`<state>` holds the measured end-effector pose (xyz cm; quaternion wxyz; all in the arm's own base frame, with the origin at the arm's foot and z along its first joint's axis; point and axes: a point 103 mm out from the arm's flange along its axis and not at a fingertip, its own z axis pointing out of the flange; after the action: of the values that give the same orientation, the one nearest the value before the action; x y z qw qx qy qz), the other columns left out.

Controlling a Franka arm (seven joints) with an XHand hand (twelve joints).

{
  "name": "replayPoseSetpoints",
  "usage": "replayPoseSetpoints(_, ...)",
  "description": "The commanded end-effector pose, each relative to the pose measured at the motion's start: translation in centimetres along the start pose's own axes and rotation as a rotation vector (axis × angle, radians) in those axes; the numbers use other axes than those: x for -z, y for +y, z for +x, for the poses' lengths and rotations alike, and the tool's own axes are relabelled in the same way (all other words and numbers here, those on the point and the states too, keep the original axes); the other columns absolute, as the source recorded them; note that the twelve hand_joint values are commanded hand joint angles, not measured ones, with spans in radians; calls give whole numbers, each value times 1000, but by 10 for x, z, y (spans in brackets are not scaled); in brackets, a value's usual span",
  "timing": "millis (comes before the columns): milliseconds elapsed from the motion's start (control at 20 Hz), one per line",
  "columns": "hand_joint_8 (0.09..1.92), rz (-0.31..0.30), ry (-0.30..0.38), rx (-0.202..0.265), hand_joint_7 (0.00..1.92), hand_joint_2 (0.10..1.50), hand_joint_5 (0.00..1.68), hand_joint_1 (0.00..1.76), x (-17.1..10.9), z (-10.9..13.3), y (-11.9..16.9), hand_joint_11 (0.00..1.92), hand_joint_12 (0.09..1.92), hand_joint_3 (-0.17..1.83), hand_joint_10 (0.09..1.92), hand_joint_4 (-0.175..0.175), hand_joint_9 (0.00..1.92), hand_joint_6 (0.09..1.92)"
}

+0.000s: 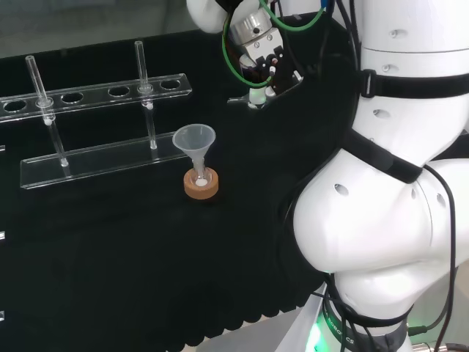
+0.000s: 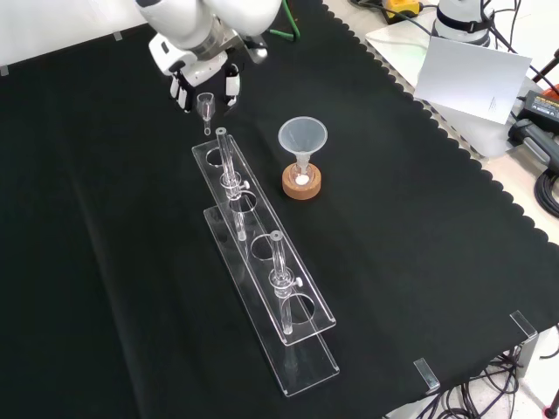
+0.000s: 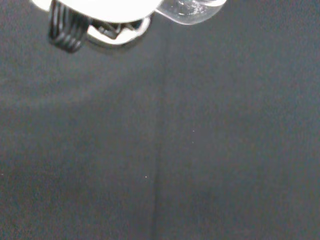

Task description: Put the weighing funnel back on the table.

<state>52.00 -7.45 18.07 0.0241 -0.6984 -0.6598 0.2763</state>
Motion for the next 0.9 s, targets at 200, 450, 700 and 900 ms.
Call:
replayPoseSetpoints(200,693,16,19,28,813,685,1288,1112,-26,12,23,1041,865,593,87,175,1267,621)
replayPoseSetpoints(450,693,22,19,51,812,686,1287,1112,-35,25,34,1040,866,593,87,175,1267,623)
replayPoseSetpoints(700,693,34,19,65,811,687,1286,1112,-45,33,43,1039,868,592,87,175,1267,624)
replayPoseSetpoints(900,693,36,16,65,810,687,1285,1112,-48,37,46,1038,869,592,87,175,1267,626)
